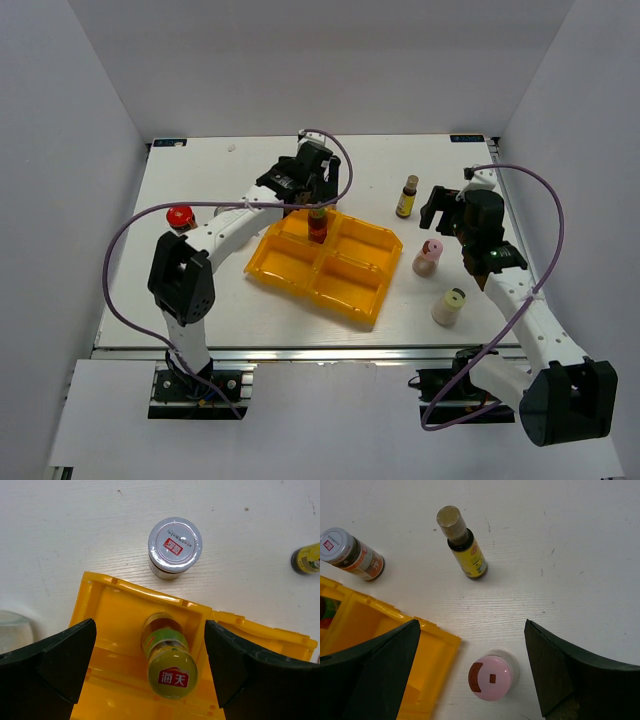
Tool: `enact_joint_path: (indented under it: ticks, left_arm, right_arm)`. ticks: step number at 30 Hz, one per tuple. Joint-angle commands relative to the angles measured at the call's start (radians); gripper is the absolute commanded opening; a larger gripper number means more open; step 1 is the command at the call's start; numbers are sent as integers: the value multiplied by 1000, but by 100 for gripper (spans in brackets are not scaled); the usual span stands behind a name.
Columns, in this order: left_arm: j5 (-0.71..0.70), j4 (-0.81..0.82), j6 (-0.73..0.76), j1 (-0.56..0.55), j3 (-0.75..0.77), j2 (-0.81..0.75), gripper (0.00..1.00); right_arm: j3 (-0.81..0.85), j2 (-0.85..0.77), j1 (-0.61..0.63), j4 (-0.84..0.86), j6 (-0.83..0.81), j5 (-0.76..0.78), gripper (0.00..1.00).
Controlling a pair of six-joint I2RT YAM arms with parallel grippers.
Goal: Organize the condiment bottles
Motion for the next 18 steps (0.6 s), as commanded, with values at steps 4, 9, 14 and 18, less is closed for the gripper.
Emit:
enact_joint_path:
  ticks: [4,9,14,18]
  left_arm:
    - [-144,-27,-24,1,16,-168,98]
    - [-216,-24,-102,86,-129,-315,98]
    - [-141,8,-180,272,-322,-516,98]
    - [-140,17,-226,369,-447,-597,98]
  right_arm:
    - [57,-30,-3,-5,-46,-41,89]
    - [95,57,0,6,-83,-44,89]
    - [186,215,1,4,-104,-31,89]
    - [222,309,7,70,-133,-22,89]
